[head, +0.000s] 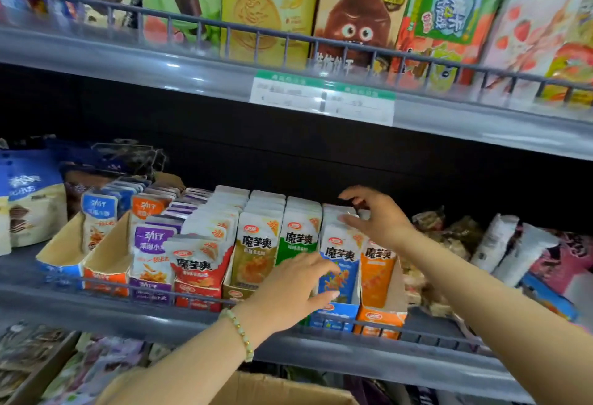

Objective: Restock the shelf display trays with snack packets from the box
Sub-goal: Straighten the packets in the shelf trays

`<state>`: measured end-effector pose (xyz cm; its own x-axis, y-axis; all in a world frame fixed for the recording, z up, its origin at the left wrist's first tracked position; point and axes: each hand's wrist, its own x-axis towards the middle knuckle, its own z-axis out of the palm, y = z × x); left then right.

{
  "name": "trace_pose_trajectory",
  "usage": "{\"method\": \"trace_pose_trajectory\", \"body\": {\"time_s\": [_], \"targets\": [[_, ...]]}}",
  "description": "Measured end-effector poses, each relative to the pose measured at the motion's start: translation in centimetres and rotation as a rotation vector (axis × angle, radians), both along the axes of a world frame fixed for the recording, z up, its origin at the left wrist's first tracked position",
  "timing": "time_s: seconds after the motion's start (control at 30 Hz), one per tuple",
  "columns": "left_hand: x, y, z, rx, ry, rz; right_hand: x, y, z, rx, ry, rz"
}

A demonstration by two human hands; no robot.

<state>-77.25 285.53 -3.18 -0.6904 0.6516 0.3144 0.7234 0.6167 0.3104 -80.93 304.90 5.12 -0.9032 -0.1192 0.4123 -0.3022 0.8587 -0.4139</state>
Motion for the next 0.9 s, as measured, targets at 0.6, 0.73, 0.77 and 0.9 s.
{"method": "trace_pose_trajectory", "body": {"time_s": [0.6,0.73,0.77,0.9], "targets": [[-0.9,6.8,-1.7,-0.11,-0.156,-0.071,3.3,5.6,-7.1,0.321,0.162,-0.105],[-1.1,6.8,-1.8,-0.085,-0.183,-0.097,2.5,5.6,-6.9,0.23,0.183,-0.092],[-1.1,6.8,-1.7,-0.084,-0.184,-0.102,2.3,5.5,-6.7,0.205,0.164,-0.088],[-1.0,6.8,-1.8,-0.072,-0.184,-0.09,2.0,5.3,-6.2,0.246,0.061,-0.062]]}}
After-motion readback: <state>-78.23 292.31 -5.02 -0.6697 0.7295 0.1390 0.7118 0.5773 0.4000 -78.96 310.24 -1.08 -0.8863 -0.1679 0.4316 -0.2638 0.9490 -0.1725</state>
